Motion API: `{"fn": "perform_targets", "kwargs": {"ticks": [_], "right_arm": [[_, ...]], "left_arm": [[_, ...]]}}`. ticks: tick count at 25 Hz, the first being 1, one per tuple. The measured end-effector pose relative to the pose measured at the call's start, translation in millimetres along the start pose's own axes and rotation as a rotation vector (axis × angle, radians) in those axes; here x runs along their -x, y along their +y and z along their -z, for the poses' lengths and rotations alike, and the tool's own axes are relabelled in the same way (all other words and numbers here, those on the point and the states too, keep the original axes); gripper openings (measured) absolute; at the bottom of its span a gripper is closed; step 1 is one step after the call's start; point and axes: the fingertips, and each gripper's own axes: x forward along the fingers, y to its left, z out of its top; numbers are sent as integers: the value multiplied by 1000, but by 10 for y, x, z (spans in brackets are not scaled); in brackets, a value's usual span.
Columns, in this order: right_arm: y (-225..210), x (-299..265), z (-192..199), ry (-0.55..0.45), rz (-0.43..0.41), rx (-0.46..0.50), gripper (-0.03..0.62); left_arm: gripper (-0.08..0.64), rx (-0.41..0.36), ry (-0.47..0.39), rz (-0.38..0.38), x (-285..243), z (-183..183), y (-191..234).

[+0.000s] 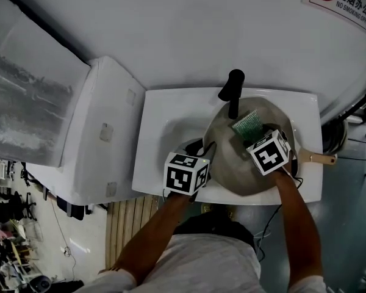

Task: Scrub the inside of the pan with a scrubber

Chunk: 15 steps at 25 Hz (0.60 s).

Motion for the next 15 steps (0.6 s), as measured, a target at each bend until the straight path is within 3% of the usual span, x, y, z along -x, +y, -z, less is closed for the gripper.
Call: {"fn": "perform_targets", "kwargs": {"ticks": [6, 15], "right_arm": [[498, 166, -17, -1, -129, -18, 337], [865, -59, -13, 34, -193, 12, 339]], "left_arm": [[121, 8, -6, 3, 16, 0, 4], [121, 16, -9, 6, 12, -9, -7]]}}
